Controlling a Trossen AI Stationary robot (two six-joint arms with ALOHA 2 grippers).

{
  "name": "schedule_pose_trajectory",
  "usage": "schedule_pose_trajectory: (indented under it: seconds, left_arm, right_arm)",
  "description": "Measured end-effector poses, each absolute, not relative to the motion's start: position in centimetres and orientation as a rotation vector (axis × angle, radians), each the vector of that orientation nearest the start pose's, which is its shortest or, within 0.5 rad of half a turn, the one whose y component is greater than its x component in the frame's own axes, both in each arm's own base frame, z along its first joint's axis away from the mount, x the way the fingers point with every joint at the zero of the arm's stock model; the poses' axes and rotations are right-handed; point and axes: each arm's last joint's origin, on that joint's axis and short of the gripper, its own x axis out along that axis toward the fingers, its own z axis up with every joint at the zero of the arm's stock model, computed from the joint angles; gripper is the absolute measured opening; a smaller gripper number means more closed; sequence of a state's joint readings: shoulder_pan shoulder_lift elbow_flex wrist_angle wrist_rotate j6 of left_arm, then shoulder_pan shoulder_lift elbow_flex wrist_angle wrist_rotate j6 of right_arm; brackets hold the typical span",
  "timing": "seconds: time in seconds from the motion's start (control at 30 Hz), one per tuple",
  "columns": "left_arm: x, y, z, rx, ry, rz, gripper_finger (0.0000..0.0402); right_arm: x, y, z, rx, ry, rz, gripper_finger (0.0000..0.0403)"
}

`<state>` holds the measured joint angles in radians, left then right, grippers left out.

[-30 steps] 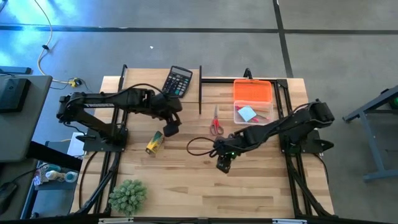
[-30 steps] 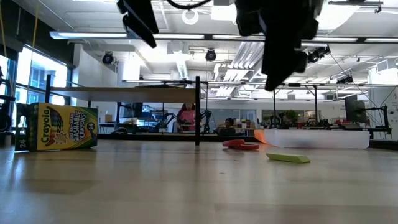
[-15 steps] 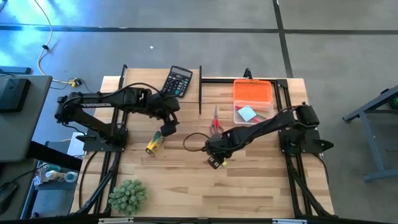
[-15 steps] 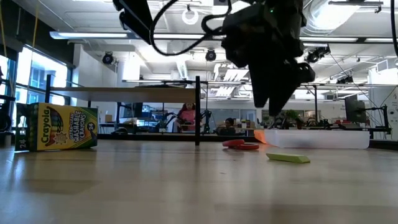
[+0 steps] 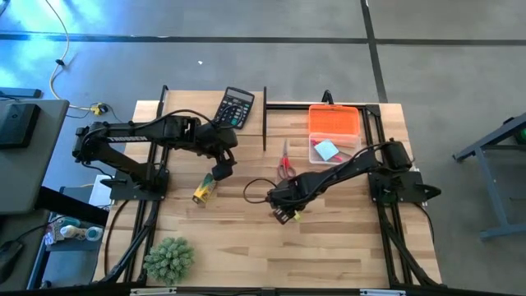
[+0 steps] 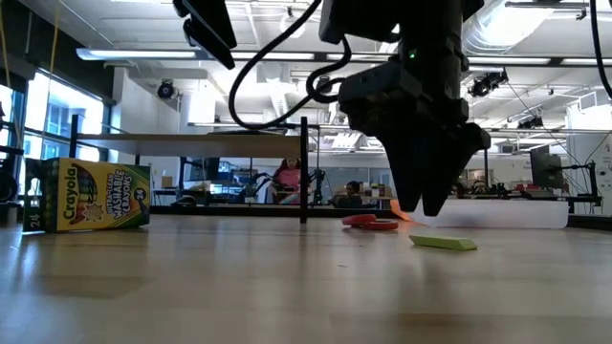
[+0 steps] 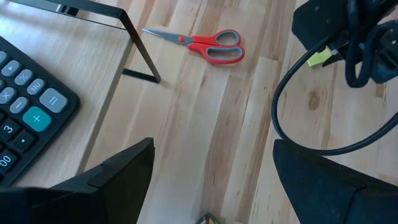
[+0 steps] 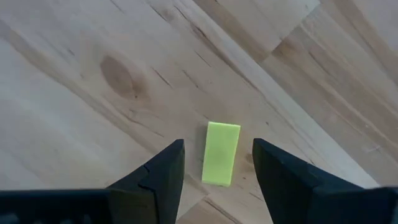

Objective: Pack school essentials
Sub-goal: Put the yellow eraser into the orange supply box

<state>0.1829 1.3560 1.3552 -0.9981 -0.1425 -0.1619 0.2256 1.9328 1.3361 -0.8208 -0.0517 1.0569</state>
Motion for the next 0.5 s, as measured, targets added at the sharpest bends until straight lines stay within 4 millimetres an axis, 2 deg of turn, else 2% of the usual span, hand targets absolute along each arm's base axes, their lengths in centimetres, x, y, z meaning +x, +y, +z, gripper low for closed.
schedule_pose_trajectory:
  seconds: [0.5]
  left_arm:
    - [25.6,5.2,34.0,-0.166,0.977,0.379,0.0314]
  right_arm:
    - [35.8,8.2,15.3,0.745,1.373,-0.575,0.0178]
